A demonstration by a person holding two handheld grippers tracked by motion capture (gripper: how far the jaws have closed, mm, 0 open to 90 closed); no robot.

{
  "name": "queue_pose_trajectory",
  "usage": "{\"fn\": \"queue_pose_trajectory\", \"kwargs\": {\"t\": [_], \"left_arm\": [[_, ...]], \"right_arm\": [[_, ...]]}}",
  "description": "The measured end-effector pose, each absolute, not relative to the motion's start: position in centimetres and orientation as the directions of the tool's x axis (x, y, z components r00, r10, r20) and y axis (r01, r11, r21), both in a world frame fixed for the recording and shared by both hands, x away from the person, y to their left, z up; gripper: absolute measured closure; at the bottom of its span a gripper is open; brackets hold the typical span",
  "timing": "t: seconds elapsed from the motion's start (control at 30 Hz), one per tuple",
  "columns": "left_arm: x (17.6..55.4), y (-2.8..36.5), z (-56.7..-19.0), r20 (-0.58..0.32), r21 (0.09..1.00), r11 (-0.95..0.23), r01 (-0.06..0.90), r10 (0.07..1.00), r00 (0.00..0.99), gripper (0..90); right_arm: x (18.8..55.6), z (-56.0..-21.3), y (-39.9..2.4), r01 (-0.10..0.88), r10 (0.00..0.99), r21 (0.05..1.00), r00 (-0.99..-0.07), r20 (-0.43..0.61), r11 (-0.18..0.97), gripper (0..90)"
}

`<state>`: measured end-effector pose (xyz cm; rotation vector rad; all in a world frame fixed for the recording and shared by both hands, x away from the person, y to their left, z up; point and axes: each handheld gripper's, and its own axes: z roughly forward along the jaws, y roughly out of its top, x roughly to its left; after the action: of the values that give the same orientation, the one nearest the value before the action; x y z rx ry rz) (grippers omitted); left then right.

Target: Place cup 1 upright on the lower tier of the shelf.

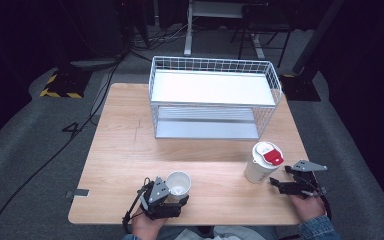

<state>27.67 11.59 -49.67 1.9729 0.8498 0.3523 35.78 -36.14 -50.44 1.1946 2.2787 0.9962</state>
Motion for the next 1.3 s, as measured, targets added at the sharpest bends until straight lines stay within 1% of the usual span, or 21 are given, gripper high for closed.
{"fn": "queue_pose_trajectory", "kwargs": {"t": [0.27, 0.3, 0.4, 0.63, 0.67, 0.73, 1.03, 1.3], "left_arm": [[27.7, 11.7, -49.6, -0.096, 0.846, -0.321, 0.425, 0.692, 0.715, 22.7], [27.7, 11.8, -49.6, -0.111, 0.847, -0.309, 0.434, 0.695, 0.711, 22.8], [27.8, 11.9, -49.5, -0.116, 0.844, -0.307, 0.440, 0.696, 0.708, 22.8], [27.9, 11.7, -48.4, -0.123, 0.847, -0.305, 0.435, 0.683, 0.720, 22.9], [28.0, 11.5, -47.9, -0.145, 0.843, -0.300, 0.447, 0.673, 0.726, 22.9], [28.0, 11.3, -47.5, -0.148, 0.847, -0.298, 0.441, 0.664, 0.733, 22.9], [28.4, 10.6, -45.9, -0.129, 0.854, -0.311, 0.416, 0.649, 0.750, 22.9], [29.9, 9.4, -43.9, -0.081, 0.861, -0.341, 0.378, 0.640, 0.764, 22.9]], "right_arm": [[35.8, -50.4, -36.1, 0.554, 0.824, 0.737, -0.566, -0.008, 0.388, 16.7], [35.8, -50.4, -36.1, 0.554, 0.824, 0.737, -0.566, -0.008, 0.388, 16.7], [35.8, -50.4, -36.1, 0.554, 0.824, 0.737, -0.567, -0.006, 0.387, 16.7], [35.8, -50.4, -36.1, 0.554, 0.824, 0.738, -0.566, -0.006, 0.386, 16.7], [35.8, -50.4, -36.1, 0.554, 0.825, 0.738, -0.565, -0.006, 0.385, 16.7], [35.8, -50.4, -36.1, 0.555, 0.825, 0.737, -0.566, -0.006, 0.386, 16.7], [35.8, -50.4, -36.0, 0.555, 0.825, 0.737, -0.565, -0.006, 0.386, 16.7], [35.8, -50.4, -36.0, 0.555, 0.824, 0.737, -0.566, -0.005, 0.386, 16.7]]}}
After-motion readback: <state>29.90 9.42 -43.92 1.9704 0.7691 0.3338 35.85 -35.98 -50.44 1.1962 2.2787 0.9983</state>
